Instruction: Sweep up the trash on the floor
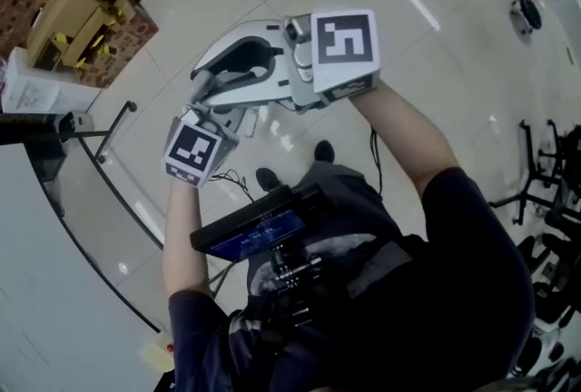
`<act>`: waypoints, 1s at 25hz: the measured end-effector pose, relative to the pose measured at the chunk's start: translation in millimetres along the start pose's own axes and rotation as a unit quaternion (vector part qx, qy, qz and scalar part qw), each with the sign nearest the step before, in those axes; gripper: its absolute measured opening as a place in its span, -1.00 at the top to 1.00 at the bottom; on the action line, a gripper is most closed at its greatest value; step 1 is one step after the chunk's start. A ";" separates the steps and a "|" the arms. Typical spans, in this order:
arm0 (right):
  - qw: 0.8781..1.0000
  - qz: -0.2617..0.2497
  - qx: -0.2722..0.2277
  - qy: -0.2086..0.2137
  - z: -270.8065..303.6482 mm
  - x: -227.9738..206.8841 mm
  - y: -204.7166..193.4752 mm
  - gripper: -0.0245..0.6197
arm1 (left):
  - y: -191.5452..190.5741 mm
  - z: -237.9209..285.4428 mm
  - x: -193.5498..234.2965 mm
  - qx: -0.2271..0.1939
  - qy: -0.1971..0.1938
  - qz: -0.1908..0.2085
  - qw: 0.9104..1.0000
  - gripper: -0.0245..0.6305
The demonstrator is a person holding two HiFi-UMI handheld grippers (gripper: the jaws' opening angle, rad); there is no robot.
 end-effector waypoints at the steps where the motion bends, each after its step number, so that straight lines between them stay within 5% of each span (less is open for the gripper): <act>1: 1.000 -0.004 0.003 0.006 -9.3 1.5 5.8 0.54 | 9.1 8.4 -3.4 0.002 -0.001 0.001 1.000 0.91; 3: 1.000 -0.009 0.003 0.007 -22.7 -0.4 15.4 0.54 | 23.3 17.2 -5.6 0.000 0.016 -0.001 1.000 0.89; 7: 1.000 0.000 -0.002 0.011 -58.1 -13.3 10.5 0.55 | 31.3 34.8 -6.6 -0.009 0.036 -0.054 0.998 0.49; 16: 0.997 0.050 -0.035 0.043 -118.6 -20.3 7.4 0.56 | 58.6 74.1 -31.3 -0.033 -0.003 -0.069 0.997 0.49; 19: 0.995 0.063 -0.043 0.062 -126.2 -25.5 7.2 0.56 | 58.9 81.8 -31.5 -0.039 -0.027 -0.075 0.996 0.67; 25: 0.997 0.043 0.004 0.057 -108.1 -40.6 -2.7 0.56 | 34.4 79.5 -13.2 0.001 -0.041 -0.095 0.995 0.68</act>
Point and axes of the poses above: the fingertips, and each gripper's own axes: z forward along the fingers, x to its left, y out of its top, the point moved 5 cm from there along -z, backward along the fingers, and after that the axes turned 5 degrees about z, right-handed, at the moved point
